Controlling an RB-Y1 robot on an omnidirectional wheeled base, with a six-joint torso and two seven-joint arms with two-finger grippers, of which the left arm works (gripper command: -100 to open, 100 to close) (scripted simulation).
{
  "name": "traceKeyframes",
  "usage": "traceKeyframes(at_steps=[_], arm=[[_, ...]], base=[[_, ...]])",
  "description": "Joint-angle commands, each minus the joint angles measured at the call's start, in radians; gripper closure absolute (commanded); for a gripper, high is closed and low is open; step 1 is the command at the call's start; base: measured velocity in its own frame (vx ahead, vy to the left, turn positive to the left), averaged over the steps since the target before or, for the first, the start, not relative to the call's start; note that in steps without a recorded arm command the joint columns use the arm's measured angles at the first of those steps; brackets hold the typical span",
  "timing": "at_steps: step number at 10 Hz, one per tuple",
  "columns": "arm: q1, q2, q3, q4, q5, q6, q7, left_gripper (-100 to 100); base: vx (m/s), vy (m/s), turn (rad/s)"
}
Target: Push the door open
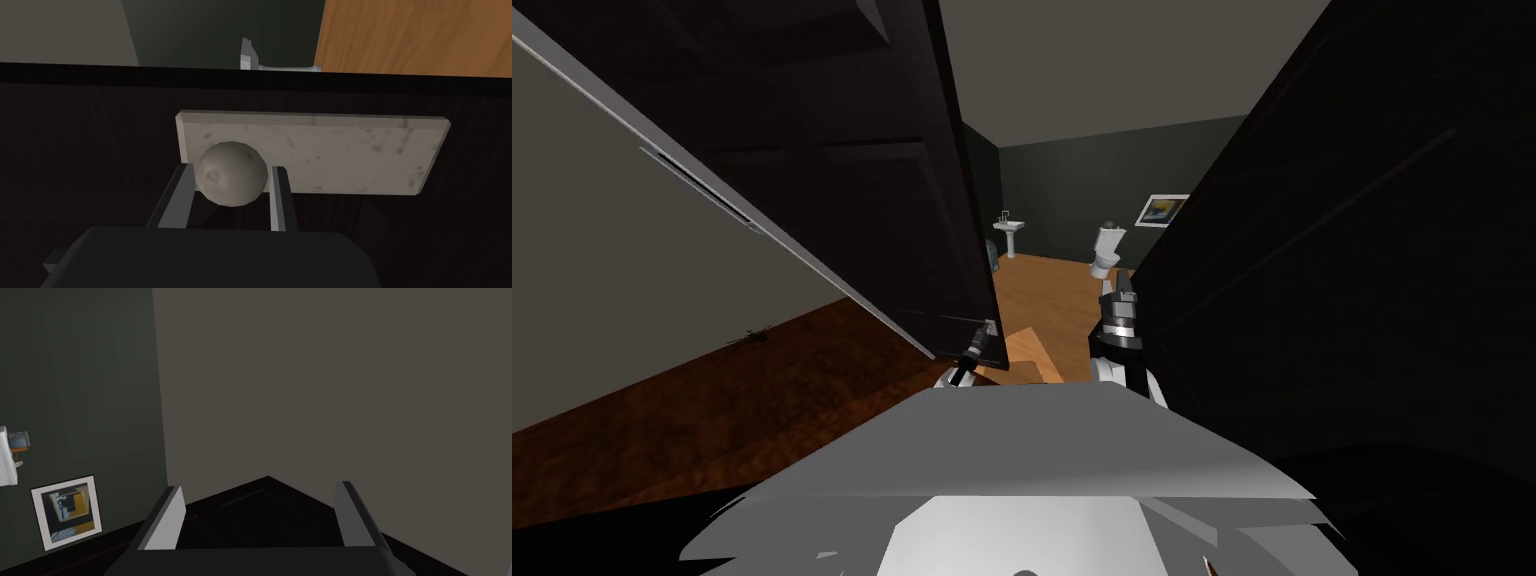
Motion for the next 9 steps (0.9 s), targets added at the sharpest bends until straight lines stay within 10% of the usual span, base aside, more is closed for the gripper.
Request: traceKeyframes(at_steps=[1, 9], arm=[[0.01, 0.012, 0.026, -0.019, 0.021, 0.015, -0.012, 100], [0.0, 0.003, 0.113, -0.008, 0.102, 0.043, -0.088, 100]], base=[[0.18, -0.116, 0.071], [0.184, -0.121, 0.061]])
